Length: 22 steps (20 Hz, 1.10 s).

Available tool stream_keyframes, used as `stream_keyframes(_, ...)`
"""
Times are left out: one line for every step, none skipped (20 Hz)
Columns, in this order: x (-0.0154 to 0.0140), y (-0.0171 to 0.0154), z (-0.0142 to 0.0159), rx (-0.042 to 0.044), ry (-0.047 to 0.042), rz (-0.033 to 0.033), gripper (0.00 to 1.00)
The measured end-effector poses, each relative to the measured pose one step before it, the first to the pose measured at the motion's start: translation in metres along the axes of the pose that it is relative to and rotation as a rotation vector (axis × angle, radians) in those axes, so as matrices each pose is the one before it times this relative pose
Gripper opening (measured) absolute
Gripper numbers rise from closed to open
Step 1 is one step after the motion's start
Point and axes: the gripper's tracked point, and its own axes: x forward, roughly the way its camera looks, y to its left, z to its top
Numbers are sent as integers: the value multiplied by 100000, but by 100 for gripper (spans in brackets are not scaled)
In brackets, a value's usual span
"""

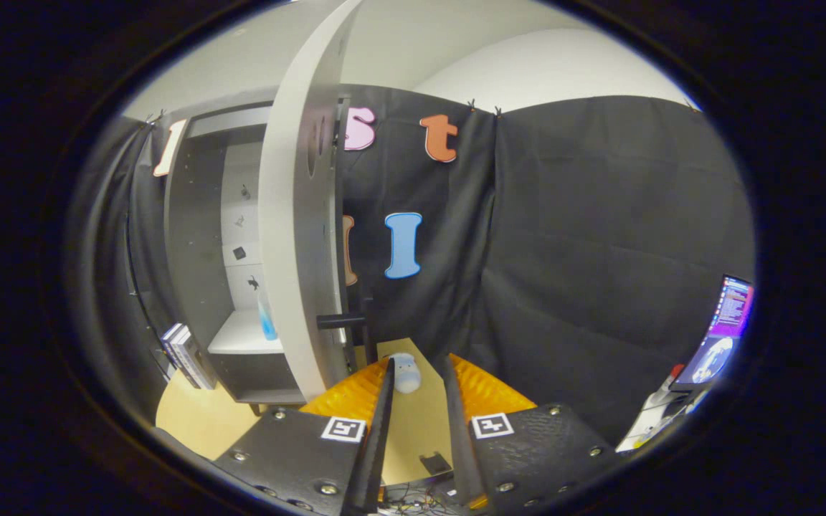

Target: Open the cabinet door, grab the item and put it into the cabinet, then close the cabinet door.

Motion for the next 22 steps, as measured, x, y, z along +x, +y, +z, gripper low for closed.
stream_keyframes(-159, 185, 42, -50, -59, 1258, 40)
stream_keyframes(-212, 445, 95, 163, 236, 1612, 40)
stream_keyframes(-86, 305, 41, 250, 216, 984, 40)
stream_keyframes(-98, 355, -82, 126, 230, 1197, 40)
stream_keyframes(57, 389, -270, 232, 111, 1349, 40)
stream_keyframes(-38, 335, -10, -98, -50, 1535, 40)
stream_keyframes(-6, 448, 15, 186, 29, 1804, 40)
stream_keyframes(-10, 494, 39, 552, 31, 2006, 40)
stream_keyframes(-120, 518, -116, 542, 143, 2210, 40)
stream_keyframes(-224, 465, -183, 400, 50, 2088, 40)
stream_keyframes(-95, 388, -13, 250, -178, 1782, 40)
stream_keyframes(-122, 378, -72, 273, -62, 1358, 40)
stream_keyframes(-72, 251, 2, 195, -123, 979, 40)
stream_keyframes(24, 202, 33, 319, -81, 822, 40)
stream_keyframes(-10, 294, -67, 491, -124, 685, 40)
stream_keyframes(-12, -54, -91, 529, 29, 613, 40)
stream_keyframes(126, 124, 14, 226, -202, 723, 40)
stream_keyframes(79, 239, -78, -107, -86, 953, 40)
stream_keyframes(49, 159, -7, 130, -18, 970, 40)
stream_keyframes(1, 199, -77, -86, 157, 1163, 40)
stream_keyframes(46, 177, 63, -492, 60, 1321, 40)
stream_keyframes(10, 102, -52, -741, 27, 1313, 40)
